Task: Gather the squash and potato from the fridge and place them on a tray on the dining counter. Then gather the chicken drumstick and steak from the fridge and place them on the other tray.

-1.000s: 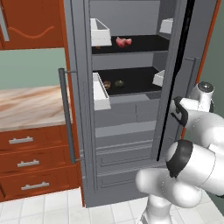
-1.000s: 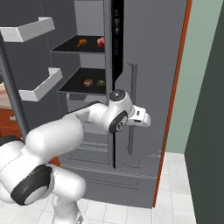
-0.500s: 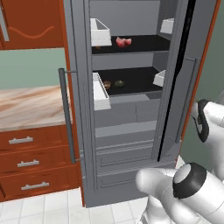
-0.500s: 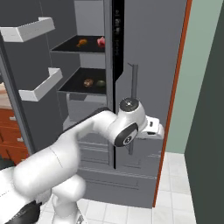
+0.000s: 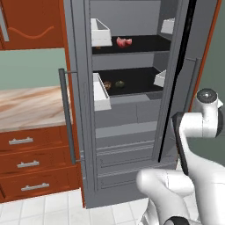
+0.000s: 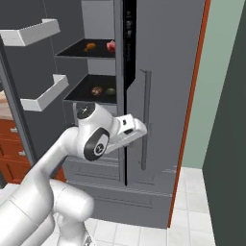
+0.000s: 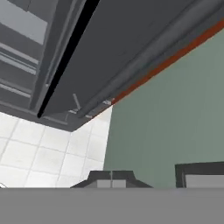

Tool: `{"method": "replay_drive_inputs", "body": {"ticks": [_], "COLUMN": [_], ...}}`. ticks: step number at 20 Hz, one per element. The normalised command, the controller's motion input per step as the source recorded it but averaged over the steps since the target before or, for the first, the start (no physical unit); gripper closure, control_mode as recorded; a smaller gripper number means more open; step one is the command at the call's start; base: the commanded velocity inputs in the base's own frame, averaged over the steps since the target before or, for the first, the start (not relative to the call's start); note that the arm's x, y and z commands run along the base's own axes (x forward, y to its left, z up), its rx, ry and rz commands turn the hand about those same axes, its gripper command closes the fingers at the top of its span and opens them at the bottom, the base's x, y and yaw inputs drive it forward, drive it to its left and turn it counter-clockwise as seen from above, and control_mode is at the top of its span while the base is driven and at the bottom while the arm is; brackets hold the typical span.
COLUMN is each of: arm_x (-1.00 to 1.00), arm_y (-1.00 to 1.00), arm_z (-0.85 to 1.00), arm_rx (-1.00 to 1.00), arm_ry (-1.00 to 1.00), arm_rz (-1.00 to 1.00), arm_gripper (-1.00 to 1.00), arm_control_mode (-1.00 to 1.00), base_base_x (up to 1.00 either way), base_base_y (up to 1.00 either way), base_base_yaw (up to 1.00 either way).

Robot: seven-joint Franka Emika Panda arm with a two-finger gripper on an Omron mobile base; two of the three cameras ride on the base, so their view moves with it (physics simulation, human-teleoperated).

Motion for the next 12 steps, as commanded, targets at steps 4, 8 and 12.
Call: {"method": "replay_drive_inputs", "body": {"ticks": [4,8,12], "arm_x": [0.05,0.09,0.13], "arm_y": [0.71,0.54,0.61], "arm_z": [0.06,0.02,0.06], "arm_rx": [-0.25,-0.22,-0.19], "arm_ry": [0.01,0.02,0.05], "arm_rz": [0.24,0.17,0.08], "arm_gripper": [1.00,1.00,1.00], "arm_control_mode": [-1.00,-1.00,-1.00], "base_base_x": [0.00,0.00,0.00], "base_base_y": [0.00,0.00,0.00], "base_base_yaw": [0.00,0.00,0.00]}}
